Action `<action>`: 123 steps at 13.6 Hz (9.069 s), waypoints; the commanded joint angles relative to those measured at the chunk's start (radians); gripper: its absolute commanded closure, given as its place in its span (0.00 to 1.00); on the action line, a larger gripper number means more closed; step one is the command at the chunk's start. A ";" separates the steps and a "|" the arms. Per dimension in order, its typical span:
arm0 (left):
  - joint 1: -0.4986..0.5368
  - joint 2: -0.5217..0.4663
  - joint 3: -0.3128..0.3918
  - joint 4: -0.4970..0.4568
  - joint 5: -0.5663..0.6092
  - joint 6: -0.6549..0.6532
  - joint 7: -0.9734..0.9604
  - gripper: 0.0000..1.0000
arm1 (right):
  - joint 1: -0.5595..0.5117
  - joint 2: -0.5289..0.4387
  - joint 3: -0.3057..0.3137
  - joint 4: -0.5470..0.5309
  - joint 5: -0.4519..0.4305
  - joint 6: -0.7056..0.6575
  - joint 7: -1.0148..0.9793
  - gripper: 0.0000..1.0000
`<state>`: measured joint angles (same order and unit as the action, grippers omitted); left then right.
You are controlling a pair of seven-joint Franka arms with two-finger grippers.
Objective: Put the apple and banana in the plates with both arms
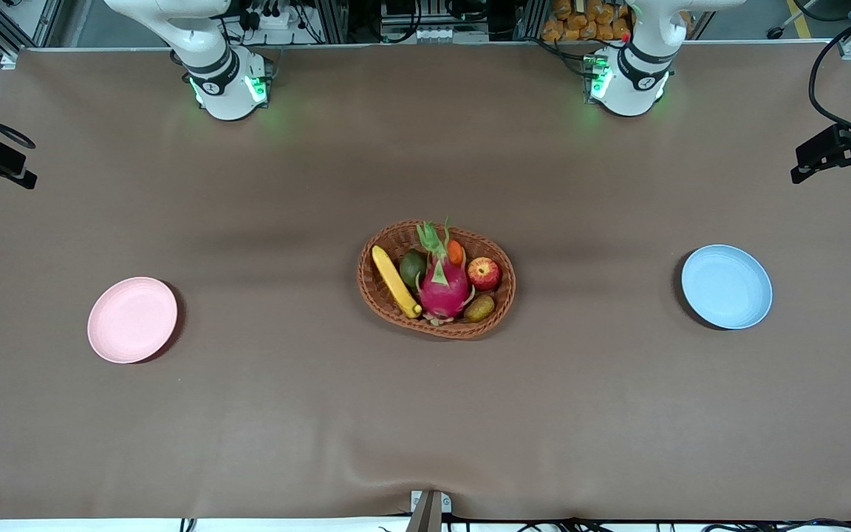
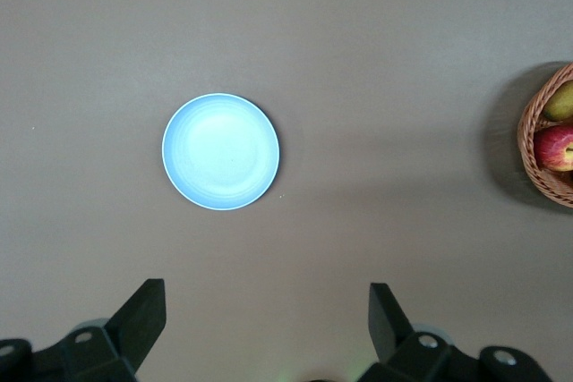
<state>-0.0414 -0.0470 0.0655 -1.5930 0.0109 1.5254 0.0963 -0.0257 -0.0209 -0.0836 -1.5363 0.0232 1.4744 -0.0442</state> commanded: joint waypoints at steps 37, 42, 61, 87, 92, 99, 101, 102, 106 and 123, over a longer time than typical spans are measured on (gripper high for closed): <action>-0.086 0.208 -0.306 -0.390 -0.161 0.617 0.338 0.00 | 0.244 0.314 0.005 -0.034 0.182 0.192 -0.088 0.00; -0.094 0.301 -0.386 -0.398 -0.163 0.792 0.271 0.00 | 0.245 0.312 0.005 -0.039 0.182 0.193 -0.088 0.00; -0.241 0.533 -0.423 -0.410 -0.149 1.131 0.143 0.00 | 0.247 0.314 0.007 -0.041 0.182 0.190 -0.086 0.00; -0.206 0.320 -0.423 -0.409 -0.101 0.856 0.082 0.58 | 0.289 0.334 0.010 -0.042 0.184 0.224 -0.088 0.00; -0.054 0.251 -0.423 -0.421 -0.100 0.808 0.098 0.58 | 0.472 0.444 0.012 -0.041 0.184 0.427 -0.086 0.00; 0.198 0.225 -0.423 -0.465 -0.100 0.779 0.108 0.59 | 0.687 0.545 0.012 -0.080 0.071 0.628 -0.091 0.00; 0.268 0.213 -0.421 -0.499 -0.091 0.777 0.163 0.56 | 0.714 0.565 0.012 -0.114 0.046 0.661 -0.091 0.00; 0.323 0.210 -0.423 -0.511 -0.083 0.777 0.199 0.57 | 0.731 0.573 0.012 -0.123 0.044 0.673 -0.089 0.00; 0.481 0.194 -0.426 -0.568 -0.083 0.780 0.353 0.57 | 0.759 0.614 0.012 -0.123 0.044 0.705 -0.089 0.00; 0.683 0.403 -0.420 -0.584 -0.017 0.950 0.537 0.44 | 0.808 0.687 0.012 -0.123 0.037 0.784 -0.089 0.49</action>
<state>0.6205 0.3566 -0.3464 -2.1777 -0.0228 2.4667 0.6122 0.7649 0.6579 -0.0632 -1.6608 0.0784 2.2394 -0.1284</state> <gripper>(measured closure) 0.282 0.194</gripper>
